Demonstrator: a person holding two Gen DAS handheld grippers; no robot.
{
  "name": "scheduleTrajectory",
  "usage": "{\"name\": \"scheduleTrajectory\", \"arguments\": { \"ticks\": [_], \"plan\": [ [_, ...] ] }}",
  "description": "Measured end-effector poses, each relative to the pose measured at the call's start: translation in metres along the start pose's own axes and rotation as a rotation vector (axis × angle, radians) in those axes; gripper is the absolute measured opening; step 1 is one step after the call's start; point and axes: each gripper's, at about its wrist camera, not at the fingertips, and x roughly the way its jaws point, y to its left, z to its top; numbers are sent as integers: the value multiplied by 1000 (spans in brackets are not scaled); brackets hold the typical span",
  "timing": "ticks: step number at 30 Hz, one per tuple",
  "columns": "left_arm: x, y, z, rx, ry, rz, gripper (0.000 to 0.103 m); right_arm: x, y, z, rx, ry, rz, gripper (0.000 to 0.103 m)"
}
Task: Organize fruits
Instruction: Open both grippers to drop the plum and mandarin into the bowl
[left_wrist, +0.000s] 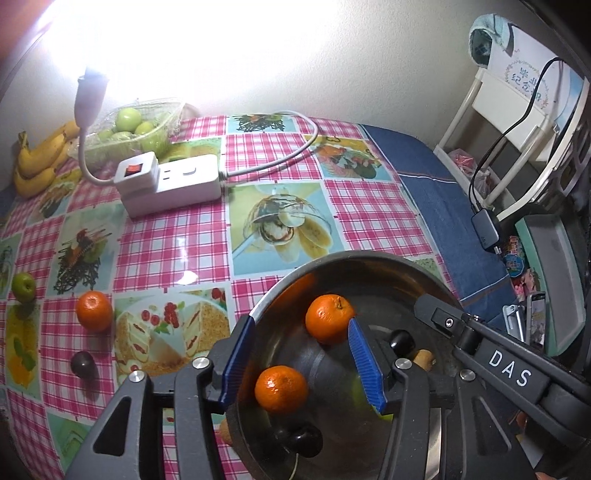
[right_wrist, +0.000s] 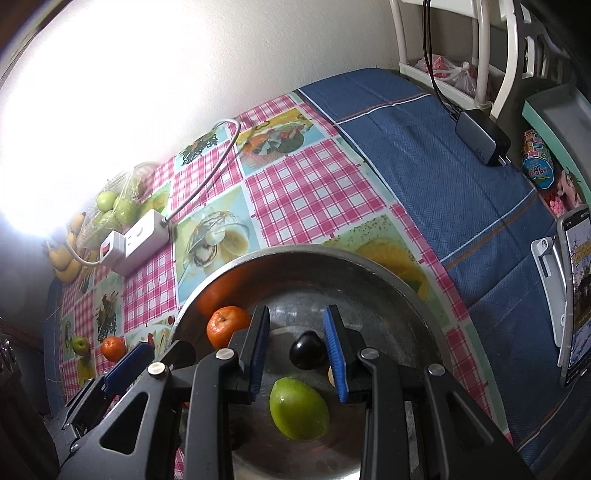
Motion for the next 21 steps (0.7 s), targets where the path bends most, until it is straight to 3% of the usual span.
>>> {"name": "scheduleTrajectory", "arguments": {
  "ticks": [21],
  "plan": [
    [-2,51,1,-163,68,181,57,9,10,-4,-50,38,-4,31]
  ]
}}
